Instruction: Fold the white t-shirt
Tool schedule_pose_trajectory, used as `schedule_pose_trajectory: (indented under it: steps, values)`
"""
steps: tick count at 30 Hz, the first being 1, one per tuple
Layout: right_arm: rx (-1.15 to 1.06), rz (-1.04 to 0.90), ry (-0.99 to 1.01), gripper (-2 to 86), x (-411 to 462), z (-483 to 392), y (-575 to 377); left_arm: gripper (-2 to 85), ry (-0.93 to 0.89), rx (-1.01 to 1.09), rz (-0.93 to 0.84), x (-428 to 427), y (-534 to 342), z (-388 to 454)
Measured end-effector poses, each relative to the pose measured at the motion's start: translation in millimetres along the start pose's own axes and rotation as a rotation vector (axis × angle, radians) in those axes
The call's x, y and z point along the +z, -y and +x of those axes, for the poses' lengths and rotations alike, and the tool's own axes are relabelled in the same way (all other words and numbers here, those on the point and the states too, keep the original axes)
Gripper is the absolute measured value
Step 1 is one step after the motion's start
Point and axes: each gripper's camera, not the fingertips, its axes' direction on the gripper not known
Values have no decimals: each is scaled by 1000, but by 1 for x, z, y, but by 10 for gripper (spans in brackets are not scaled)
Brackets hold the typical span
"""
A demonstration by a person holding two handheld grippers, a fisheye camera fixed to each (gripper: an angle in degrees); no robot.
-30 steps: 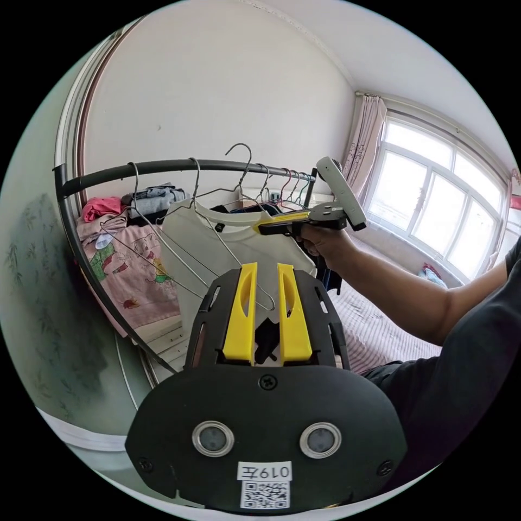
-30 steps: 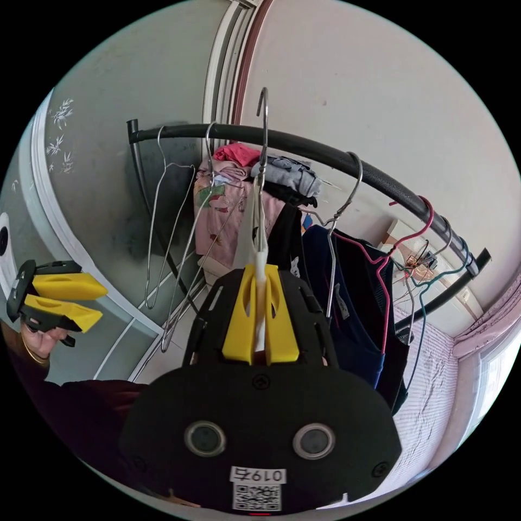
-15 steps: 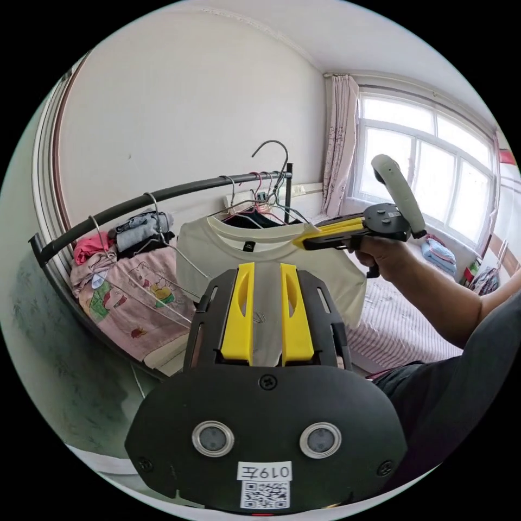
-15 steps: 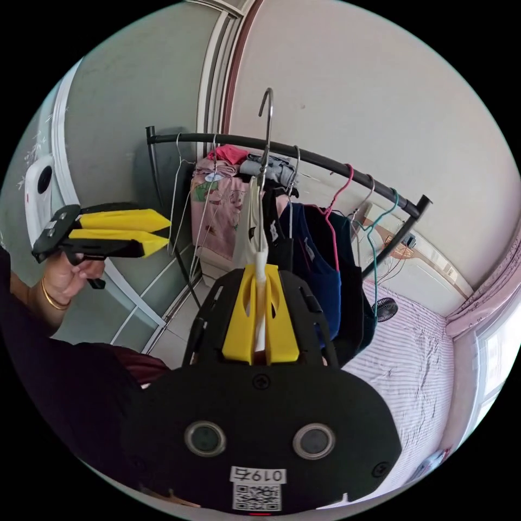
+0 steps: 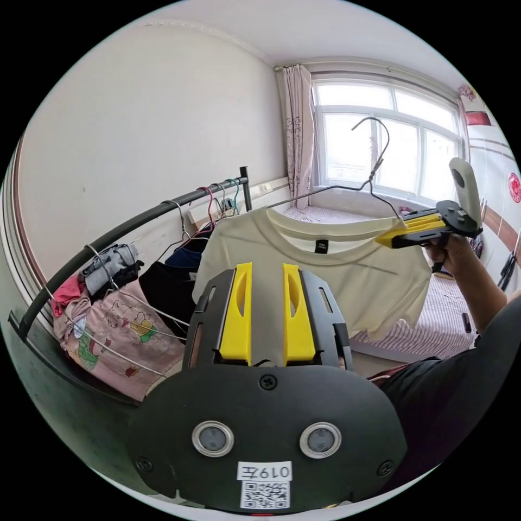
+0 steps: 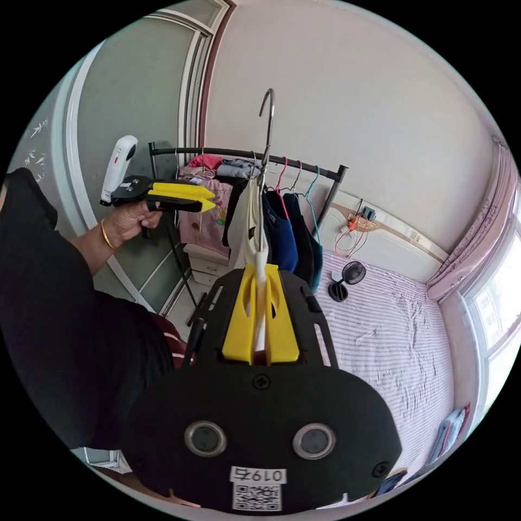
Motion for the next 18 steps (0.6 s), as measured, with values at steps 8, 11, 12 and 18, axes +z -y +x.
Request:
schedule_pose_trajectory:
  steps: [8, 11, 12, 18]
  values:
    - [24, -47, -170, -9, -95, 8, -71, 152, -150, 226, 82, 81, 66, 40]
    - [89, -37, -216, -9, -128, 18, -99, 169, -333, 336, 63, 127, 99, 66]
    - [107, -35, -227, -9, -135, 20, -105, 168, -406, 407, 50, 146, 111, 83]
    - [217, -125, -365, -9, -175, 28, -157, 147, -582, 699, -29, 242, 145, 191]
